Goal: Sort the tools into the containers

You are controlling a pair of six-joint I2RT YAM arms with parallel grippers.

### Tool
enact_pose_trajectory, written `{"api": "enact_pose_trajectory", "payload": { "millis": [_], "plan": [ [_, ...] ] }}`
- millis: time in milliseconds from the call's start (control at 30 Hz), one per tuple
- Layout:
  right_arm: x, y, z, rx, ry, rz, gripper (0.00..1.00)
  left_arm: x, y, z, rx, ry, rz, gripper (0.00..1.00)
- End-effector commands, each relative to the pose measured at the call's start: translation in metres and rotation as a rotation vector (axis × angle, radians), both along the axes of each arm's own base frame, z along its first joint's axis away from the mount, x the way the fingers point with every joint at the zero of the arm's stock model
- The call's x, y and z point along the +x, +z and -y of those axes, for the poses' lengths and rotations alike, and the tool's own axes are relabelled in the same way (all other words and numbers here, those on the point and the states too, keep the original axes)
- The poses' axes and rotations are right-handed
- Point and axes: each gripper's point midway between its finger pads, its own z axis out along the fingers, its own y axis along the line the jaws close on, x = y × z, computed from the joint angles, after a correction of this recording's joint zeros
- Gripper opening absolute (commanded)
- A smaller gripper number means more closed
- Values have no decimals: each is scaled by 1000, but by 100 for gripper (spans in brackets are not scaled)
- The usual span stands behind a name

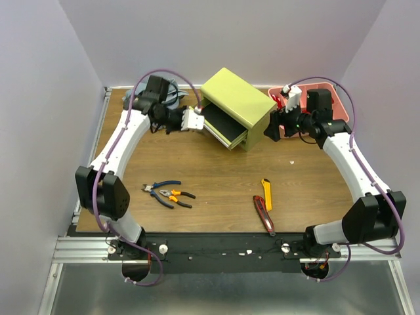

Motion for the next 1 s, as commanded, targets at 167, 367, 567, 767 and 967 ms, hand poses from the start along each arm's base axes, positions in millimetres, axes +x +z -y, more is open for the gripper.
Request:
{"api": "enact_pose_trajectory", "payload": {
  "millis": [167,367,567,767,967],
  "plan": [
    [7,15,6,-33,-14,72,92,69,28,51,-46,-76,132,0],
    [2,12,8,-48,-16,75,92,89,6,69,-14,-117,148,0],
    [0,10,11,-66,-16,80,92,99,-13,88,-4,-125,135,0],
    [-2,5,14,-72,-23,74,92,111,-28,105,23,-99,137,16],
    [-2,4,15,-75,-24,73,92,117,-18,112,-27,-19,182,48]
  ]
}}
